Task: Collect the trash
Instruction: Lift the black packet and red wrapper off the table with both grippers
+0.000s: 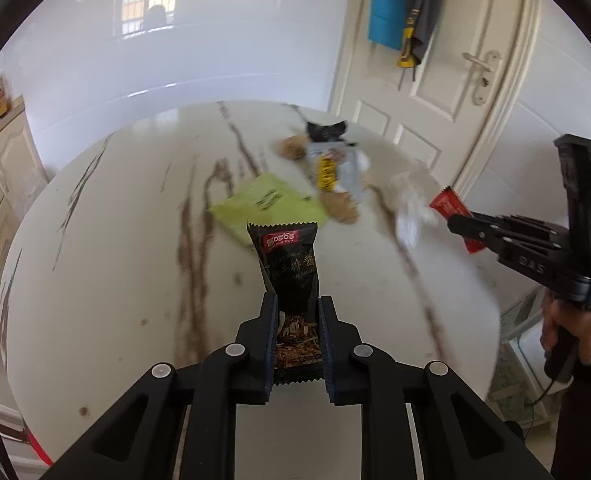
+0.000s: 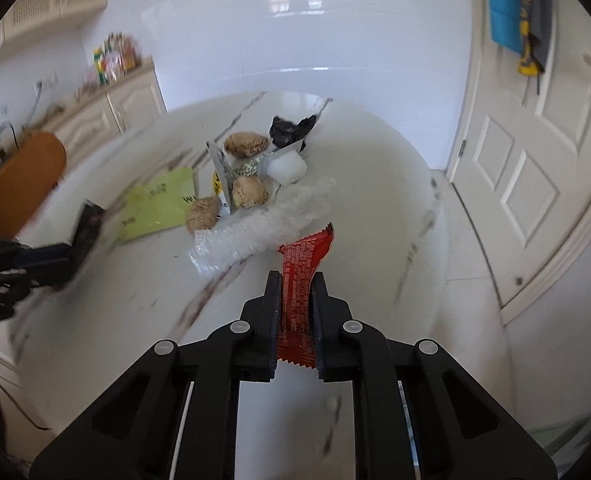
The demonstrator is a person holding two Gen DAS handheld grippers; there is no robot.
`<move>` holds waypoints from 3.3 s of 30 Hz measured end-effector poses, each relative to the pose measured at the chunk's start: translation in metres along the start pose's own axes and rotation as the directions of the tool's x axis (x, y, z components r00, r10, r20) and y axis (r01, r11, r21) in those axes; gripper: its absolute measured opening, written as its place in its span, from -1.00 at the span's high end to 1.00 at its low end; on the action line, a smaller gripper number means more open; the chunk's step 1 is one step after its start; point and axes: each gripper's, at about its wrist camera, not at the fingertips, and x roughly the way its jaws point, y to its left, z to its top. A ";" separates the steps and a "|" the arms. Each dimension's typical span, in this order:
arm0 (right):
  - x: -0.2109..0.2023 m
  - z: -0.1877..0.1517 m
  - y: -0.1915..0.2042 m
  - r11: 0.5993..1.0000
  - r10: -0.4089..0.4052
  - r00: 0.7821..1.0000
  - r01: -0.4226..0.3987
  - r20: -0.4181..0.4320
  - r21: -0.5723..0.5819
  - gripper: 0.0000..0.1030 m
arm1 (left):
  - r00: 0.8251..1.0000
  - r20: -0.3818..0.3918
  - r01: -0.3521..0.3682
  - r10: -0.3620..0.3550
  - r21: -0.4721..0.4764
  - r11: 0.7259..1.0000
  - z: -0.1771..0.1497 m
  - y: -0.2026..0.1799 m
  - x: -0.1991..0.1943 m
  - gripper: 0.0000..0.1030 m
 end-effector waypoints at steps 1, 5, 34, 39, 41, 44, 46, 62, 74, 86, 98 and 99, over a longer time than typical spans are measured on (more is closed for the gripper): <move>-0.007 -0.002 -0.004 1.000 0.013 1.000 -0.014 0.010 0.019 0.75 | 1.000 0.001 0.002 -0.002 0.004 1.000 0.001 -0.005 0.000 0.72; -0.031 -0.014 -0.014 0.995 0.058 0.997 -0.062 0.045 0.079 0.75 | 0.999 0.000 0.034 -0.034 0.020 0.999 0.003 -0.027 0.003 0.73; -0.012 -0.029 0.034 0.949 0.255 0.965 -0.261 0.058 0.175 0.74 | 0.986 -0.007 0.164 -0.164 -0.007 0.987 0.005 -0.056 0.012 0.52; -0.014 -0.031 0.027 0.956 0.232 0.971 -0.237 0.051 0.173 0.74 | 0.992 -0.045 0.117 -0.116 0.025 0.993 0.013 -0.069 0.035 0.52; -0.014 -0.034 0.021 0.944 0.268 0.962 -0.274 0.058 0.187 0.74 | 0.992 -0.053 0.114 -0.114 0.015 0.993 0.017 -0.067 0.045 0.52; -0.016 -0.036 0.021 0.941 0.287 0.956 -0.293 0.058 0.172 0.74 | 0.997 -0.044 0.061 -0.060 0.034 0.998 0.023 -0.072 0.049 0.53; -0.020 -0.036 0.021 0.936 0.303 0.951 -0.310 0.068 0.170 0.74 | 0.998 -0.047 0.052 -0.050 0.040 0.998 0.025 -0.076 0.052 0.53; -0.043 -0.040 -0.003 0.951 0.226 0.966 -0.246 0.122 0.190 0.74 | 0.982 -0.034 -0.180 0.185 0.123 0.976 -0.002 -0.076 0.045 -0.78; -0.044 -0.040 -0.008 0.948 0.222 0.967 -0.244 0.129 0.204 0.73 | 0.985 -0.052 -0.161 0.164 0.061 0.985 0.010 -0.045 0.053 -0.74; -0.045 -0.043 -0.015 0.949 0.218 0.968 -0.239 0.123 0.207 0.73 | 0.999 -0.047 0.012 -0.003 0.183 0.983 0.026 -0.054 0.076 0.28; -0.056 -0.046 -0.014 0.946 0.226 0.962 -0.254 0.153 0.200 0.73 | 0.997 0.074 0.003 -0.006 0.029 1.000 0.028 -0.037 0.023 0.92; -0.060 -0.047 -0.016 0.946 0.222 0.962 -0.252 0.162 0.202 0.73 | 0.996 0.083 0.008 -0.011 0.036 0.999 0.029 -0.042 0.017 0.92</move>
